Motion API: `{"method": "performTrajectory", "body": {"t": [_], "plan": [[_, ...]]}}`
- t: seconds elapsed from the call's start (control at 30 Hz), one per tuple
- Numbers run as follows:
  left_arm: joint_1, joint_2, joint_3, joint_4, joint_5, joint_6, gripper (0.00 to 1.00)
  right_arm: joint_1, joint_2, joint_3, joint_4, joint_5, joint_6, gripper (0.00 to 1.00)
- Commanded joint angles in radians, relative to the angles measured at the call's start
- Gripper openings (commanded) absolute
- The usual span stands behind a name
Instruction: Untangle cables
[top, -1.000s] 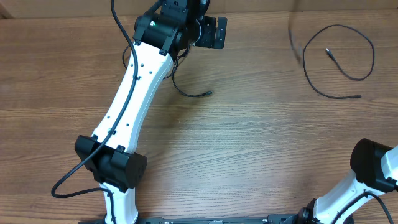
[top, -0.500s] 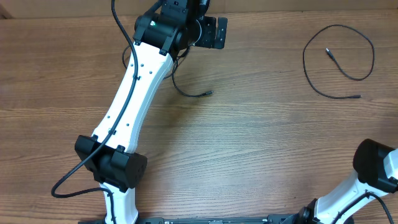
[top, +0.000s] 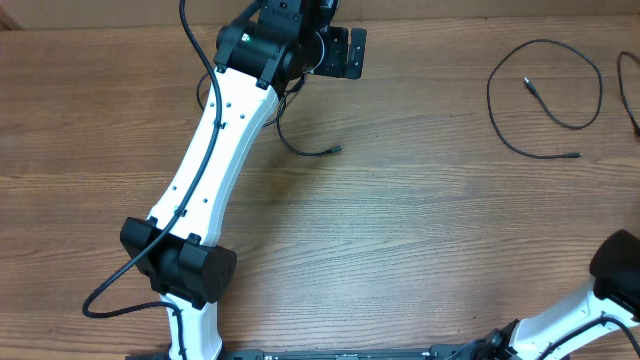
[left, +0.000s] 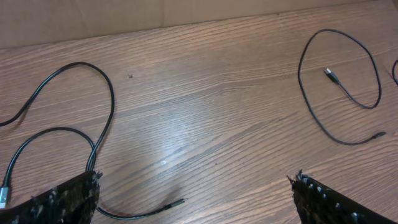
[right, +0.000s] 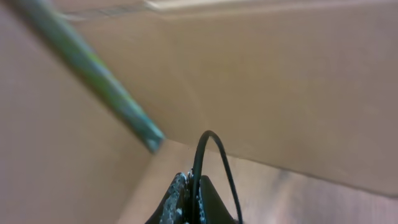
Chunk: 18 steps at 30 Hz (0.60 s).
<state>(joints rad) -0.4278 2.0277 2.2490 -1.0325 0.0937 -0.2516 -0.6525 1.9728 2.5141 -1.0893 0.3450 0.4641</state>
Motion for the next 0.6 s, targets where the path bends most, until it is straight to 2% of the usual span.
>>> {"method": "performTrajectory", "body": {"t": [0.0, 0.57], "plan": [[0.001, 0.012, 0.004, 0.002, 0.011, 0.000, 1.00, -0.056, -0.007, -0.038, 0.011, 0.021, 0.038, 0.04], [0.001, 0.012, 0.004, 0.002, 0.039, -0.018, 0.99, -0.179, 0.135, -0.041, -0.103, 0.020, 0.037, 0.04]]}}
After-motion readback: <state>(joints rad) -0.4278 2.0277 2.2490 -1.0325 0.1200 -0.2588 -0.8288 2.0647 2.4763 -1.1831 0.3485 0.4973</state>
